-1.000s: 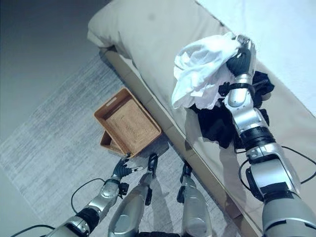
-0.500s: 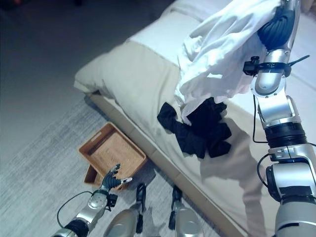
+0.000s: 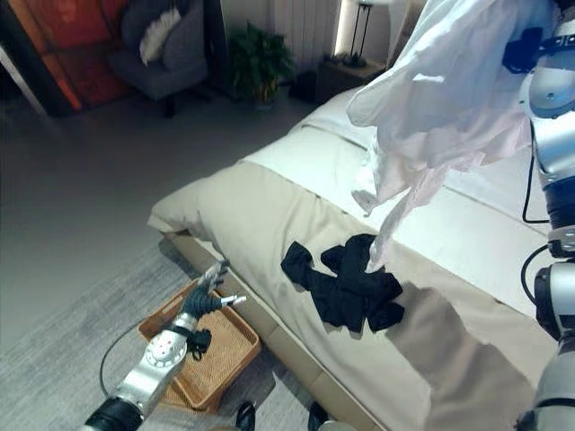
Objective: Pick up clothes into the bucket
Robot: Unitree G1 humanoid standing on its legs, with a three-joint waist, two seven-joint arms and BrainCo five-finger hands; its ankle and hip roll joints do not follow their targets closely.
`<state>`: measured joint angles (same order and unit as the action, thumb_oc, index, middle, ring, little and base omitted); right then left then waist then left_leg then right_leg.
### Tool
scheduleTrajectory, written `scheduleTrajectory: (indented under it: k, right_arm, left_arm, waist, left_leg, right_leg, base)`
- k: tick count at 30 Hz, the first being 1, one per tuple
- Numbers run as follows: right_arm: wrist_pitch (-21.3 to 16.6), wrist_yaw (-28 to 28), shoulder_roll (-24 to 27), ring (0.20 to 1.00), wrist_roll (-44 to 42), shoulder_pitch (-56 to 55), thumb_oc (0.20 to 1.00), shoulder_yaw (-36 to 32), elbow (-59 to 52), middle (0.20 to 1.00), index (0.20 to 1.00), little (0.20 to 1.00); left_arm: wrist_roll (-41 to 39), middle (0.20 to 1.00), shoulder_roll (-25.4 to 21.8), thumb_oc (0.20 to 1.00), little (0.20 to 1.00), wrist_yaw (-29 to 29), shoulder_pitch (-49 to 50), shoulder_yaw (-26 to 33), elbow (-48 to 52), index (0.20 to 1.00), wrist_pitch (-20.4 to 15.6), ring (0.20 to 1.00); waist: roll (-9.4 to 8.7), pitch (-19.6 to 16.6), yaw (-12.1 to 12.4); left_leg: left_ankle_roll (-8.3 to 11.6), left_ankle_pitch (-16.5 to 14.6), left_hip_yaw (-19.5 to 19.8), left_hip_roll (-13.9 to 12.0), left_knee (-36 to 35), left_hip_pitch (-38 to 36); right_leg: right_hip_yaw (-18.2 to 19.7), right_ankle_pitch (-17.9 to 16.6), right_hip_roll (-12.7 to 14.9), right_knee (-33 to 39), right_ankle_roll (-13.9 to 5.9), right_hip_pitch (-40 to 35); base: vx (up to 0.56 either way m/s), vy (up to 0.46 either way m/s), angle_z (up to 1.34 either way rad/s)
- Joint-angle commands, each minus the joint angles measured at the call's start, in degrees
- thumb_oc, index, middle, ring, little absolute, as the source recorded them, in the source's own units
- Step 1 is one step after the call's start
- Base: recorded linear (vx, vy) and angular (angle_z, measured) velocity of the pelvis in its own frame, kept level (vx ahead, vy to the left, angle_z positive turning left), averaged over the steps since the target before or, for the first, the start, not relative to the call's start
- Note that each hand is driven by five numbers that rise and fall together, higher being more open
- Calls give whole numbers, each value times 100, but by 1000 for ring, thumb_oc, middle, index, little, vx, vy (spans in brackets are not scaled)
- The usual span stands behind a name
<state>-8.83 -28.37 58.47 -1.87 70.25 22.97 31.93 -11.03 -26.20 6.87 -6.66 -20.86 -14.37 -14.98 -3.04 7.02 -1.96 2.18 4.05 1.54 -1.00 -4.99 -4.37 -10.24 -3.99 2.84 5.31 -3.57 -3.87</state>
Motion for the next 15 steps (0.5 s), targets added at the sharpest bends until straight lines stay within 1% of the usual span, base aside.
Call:
scheduleTrajectory:
  k: [1,2,3,4,5,9,15]
  right_arm:
    - [-154,28,129,200,-152,893,200,291,130,200,200,200]
    - [-91,92,73,200,-182,927,200,356,92,200,200,200]
    - [-52,115,38,200,-152,927,200,381,77,200,200,200]
    - [-32,167,-25,200,-159,918,200,413,85,200,200,200]
    - [-3,220,-79,200,-167,924,200,466,121,200,200,200]
    - [72,392,-237,200,-217,1075,200,716,423,200,200,200]
    - [190,681,-421,200,-89,1293,200,1179,931,200,200,200]
  left_arm:
    - [-372,1000,-164,1000,1000,-32,-367,95,323,1000,-453,1000]
    - [-607,1000,-199,1000,1000,-56,-594,187,820,1000,-413,1000]
    - [-706,1000,-198,1000,1000,-55,-702,208,982,1000,-395,1000]
    - [-837,1000,-199,1000,1000,-83,-811,219,1128,1000,-373,1000]
    - [-900,1000,-208,1000,1000,-99,-947,181,1211,1000,-359,1000]
    - [-953,1000,-230,1000,1000,-84,-1382,32,1317,1000,-372,1000]
    - [-855,1000,-221,1000,1000,-135,-1438,-162,1344,1000,-302,1000]
  waist:
    - [-303,-558,-6]
    - [-292,-616,-37]
    - [-286,-627,-49]
    - [-274,-644,-60]
    - [-275,-650,-73]
    - [-261,-666,-121]
    - [-246,-622,-156]
  left_leg:
    - [66,-499,-35,56,314,-45]
    - [72,-489,-54,44,316,-42]
    - [67,-438,-70,46,324,-24]
    - [75,-490,-77,34,311,-71]
    - [68,-443,-79,39,327,-48]
    - [75,-439,-112,28,332,-72]
    - [81,-420,-162,5,325,-84]
  right_leg:
    - [-14,485,286,-375,-396,-271]
    - [-3,466,278,-353,-389,-268]
    - [-6,420,285,-354,-382,-247]
    - [11,457,267,-344,-383,-276]
    - [12,407,275,-352,-377,-254]
    - [61,397,269,-353,-370,-252]
    - [124,338,253,-325,-354,-225]
  base:
    - [0,0,0]
    - [-45,-7,-2]
    - [-15,-14,-9]
    - [-42,-5,-8]
    - [-12,-9,-8]
    - [-13,-4,-3]
    - [-19,-5,-11]
